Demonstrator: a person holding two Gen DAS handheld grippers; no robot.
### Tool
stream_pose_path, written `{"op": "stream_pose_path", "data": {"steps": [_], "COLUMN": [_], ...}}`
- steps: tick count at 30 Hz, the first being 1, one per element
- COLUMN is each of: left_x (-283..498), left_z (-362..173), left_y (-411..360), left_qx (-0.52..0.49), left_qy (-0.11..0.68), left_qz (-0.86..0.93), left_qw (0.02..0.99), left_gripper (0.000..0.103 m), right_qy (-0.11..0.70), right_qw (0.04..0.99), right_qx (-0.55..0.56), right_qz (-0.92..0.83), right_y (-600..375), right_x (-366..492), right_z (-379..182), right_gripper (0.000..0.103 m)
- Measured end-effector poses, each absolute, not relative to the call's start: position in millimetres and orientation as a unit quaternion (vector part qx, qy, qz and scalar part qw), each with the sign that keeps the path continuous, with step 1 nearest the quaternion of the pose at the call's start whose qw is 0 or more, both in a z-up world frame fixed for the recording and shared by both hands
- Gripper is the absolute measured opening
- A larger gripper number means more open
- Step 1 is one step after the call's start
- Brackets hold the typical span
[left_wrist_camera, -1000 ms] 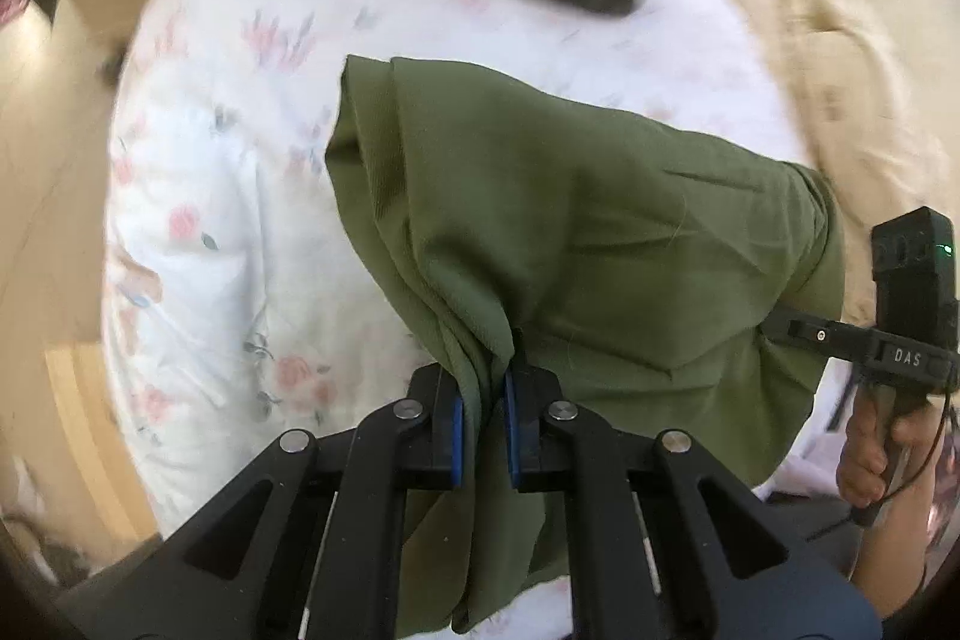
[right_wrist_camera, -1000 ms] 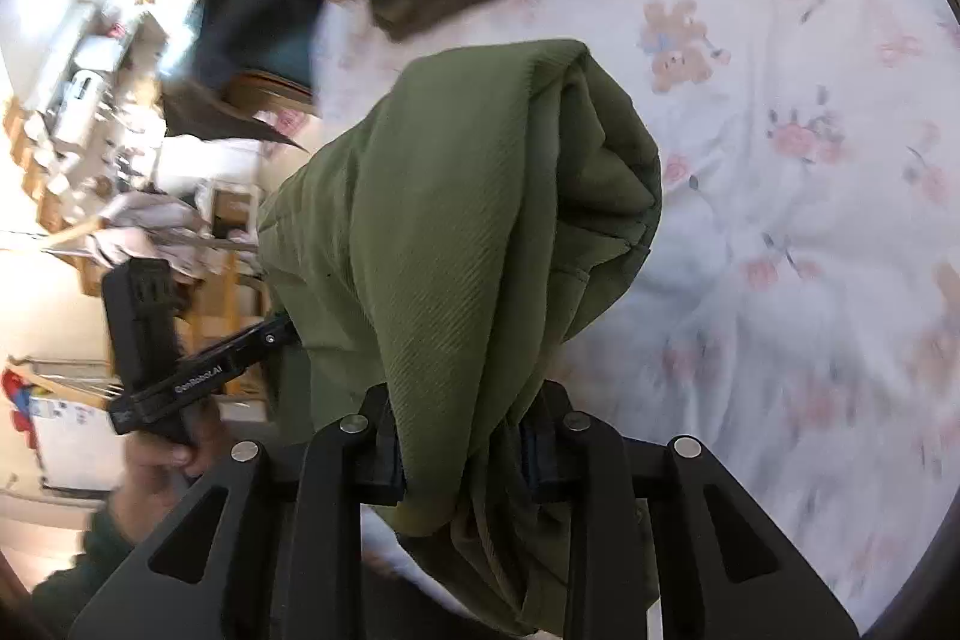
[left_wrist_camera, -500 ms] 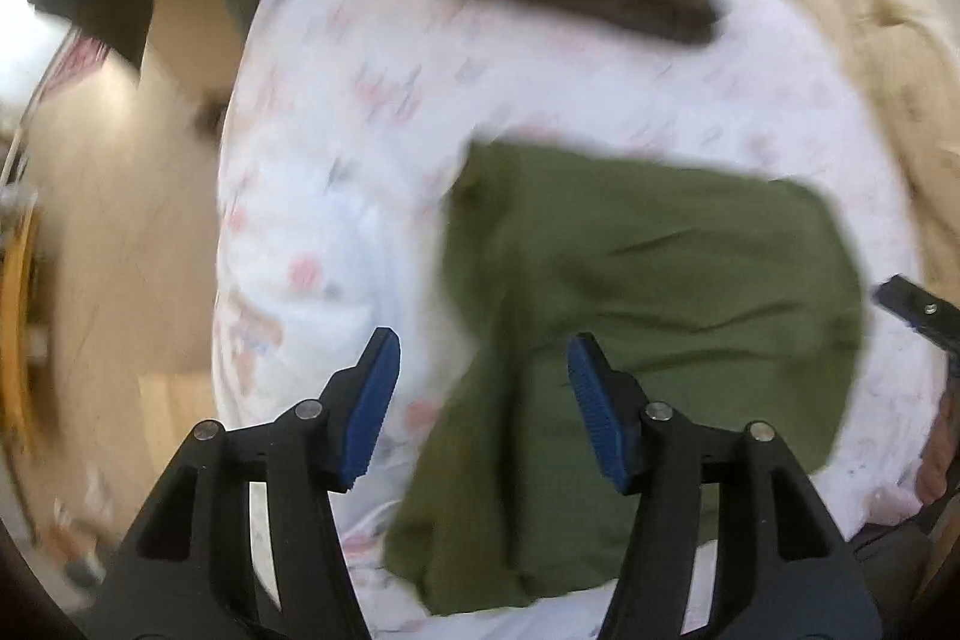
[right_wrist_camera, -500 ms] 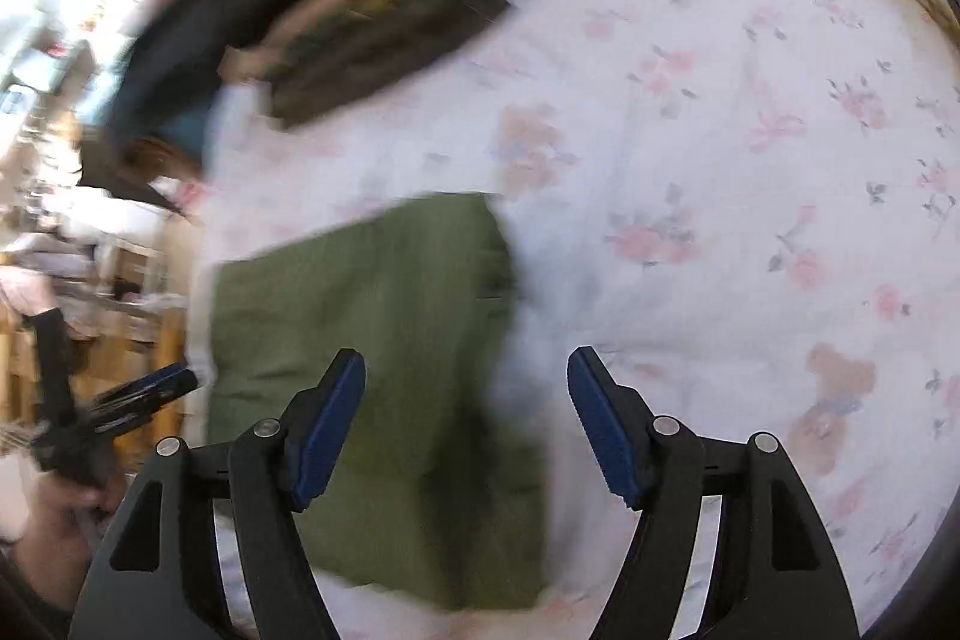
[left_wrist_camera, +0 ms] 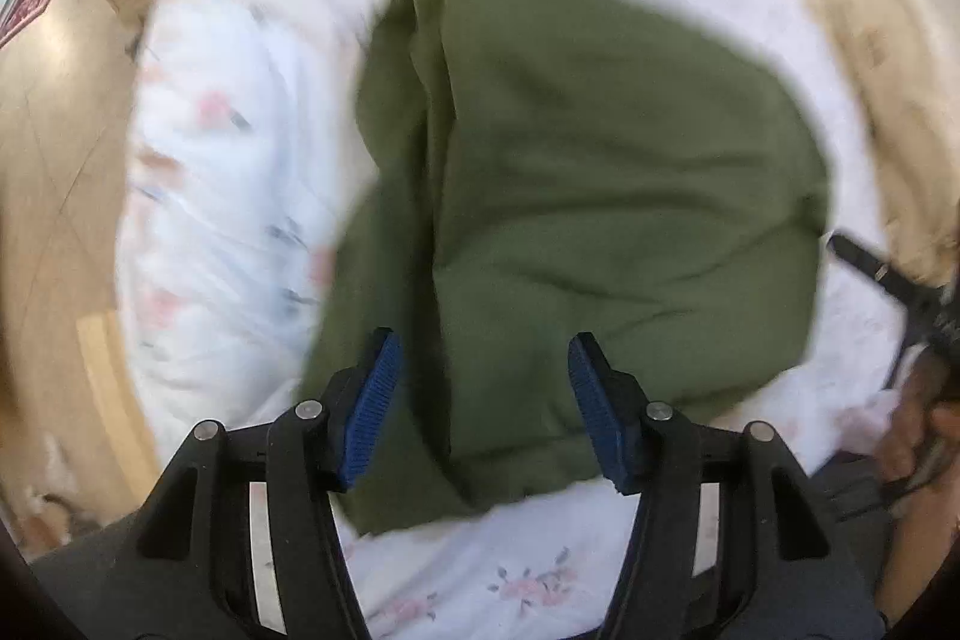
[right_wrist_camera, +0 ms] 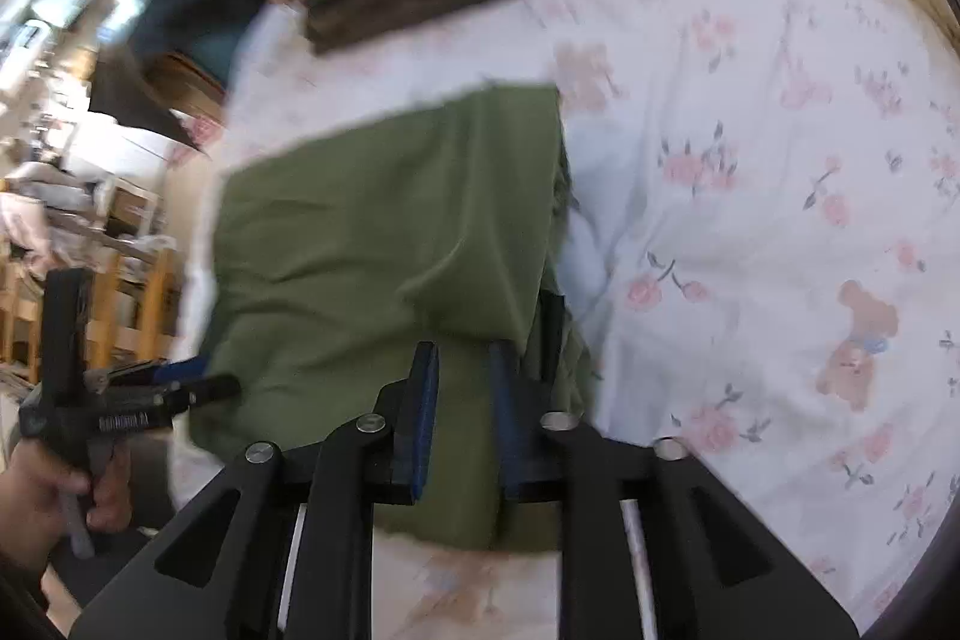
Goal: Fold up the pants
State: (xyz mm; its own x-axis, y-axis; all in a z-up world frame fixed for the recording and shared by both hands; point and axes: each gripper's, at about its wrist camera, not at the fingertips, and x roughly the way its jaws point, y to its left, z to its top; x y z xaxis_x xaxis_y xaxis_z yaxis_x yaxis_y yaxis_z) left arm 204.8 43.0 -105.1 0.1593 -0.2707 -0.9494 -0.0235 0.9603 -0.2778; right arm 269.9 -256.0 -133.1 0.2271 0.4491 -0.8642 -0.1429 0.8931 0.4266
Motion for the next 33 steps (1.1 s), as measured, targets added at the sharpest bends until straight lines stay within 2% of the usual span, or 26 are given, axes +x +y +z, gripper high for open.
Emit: {"op": "stream_pose_path", "data": {"steps": [5, 7, 9, 10, 11, 15, 17, 18, 22, 26, 27, 30, 32, 33], "left_x": [189, 195, 192, 192, 191, 172, 170, 171, 172, 171, 171, 169, 165, 163], "left_z": [-68, -77, -88, -93, -99, -119, -125, -127, -125, -126, -126, -123, -117, -113], "left_y": [89, 94, 83, 73, 66, 47, 42, 39, 33, 34, 34, 35, 39, 43], "left_qx": [-0.129, -0.147, -0.150, -0.147, -0.145, -0.143, -0.137, -0.137, -0.130, -0.137, -0.138, -0.131, -0.128, -0.128], "left_qy": [0.574, 0.581, 0.589, 0.593, 0.599, 0.634, 0.636, 0.638, 0.635, 0.637, 0.638, 0.634, 0.628, 0.624], "left_qz": [-0.001, 0.002, -0.007, -0.016, -0.025, -0.040, -0.032, -0.036, -0.045, -0.052, -0.055, -0.061, -0.064, -0.062], "left_qw": [0.809, 0.801, 0.794, 0.791, 0.787, 0.759, 0.759, 0.757, 0.760, 0.757, 0.756, 0.760, 0.765, 0.768], "left_gripper": [0.055, 0.055, 0.055, 0.054, 0.054, 0.054, 0.049, 0.043, 0.037, 0.025, 0.015, 0.008, 0.007, 0.007], "right_qy": [0.577, 0.578, 0.582, 0.582, 0.582, 0.580, 0.580, 0.580, 0.590, 0.599, 0.605, 0.625, 0.628, 0.626], "right_qw": [0.755, 0.748, 0.743, 0.741, 0.739, 0.740, 0.741, 0.743, 0.739, 0.734, 0.737, 0.725, 0.727, 0.733], "right_qx": [0.250, 0.273, 0.286, 0.290, 0.296, 0.294, 0.290, 0.287, 0.281, 0.269, 0.252, 0.235, 0.212, 0.192], "right_qz": [0.188, 0.179, 0.169, 0.167, 0.164, 0.170, 0.174, 0.171, 0.163, 0.173, 0.166, 0.170, 0.179, 0.186], "right_y": [-282, -283, -285, -287, -287, -288, -288, -288, -291, -285, -281, -273, -264, -258], "right_x": [241, 238, 237, 237, 237, 232, 230, 230, 229, 228, 229, 232, 231, 230], "right_z": [-125, -131, -133, -133, -134, -135, -136, -136, -144, -150, -153, -166, -167, -164], "right_gripper": [0.024, 0.026, 0.034, 0.043, 0.048, 0.048, 0.048, 0.048, 0.048, 0.048, 0.048, 0.042, 0.014, 0.012]}}
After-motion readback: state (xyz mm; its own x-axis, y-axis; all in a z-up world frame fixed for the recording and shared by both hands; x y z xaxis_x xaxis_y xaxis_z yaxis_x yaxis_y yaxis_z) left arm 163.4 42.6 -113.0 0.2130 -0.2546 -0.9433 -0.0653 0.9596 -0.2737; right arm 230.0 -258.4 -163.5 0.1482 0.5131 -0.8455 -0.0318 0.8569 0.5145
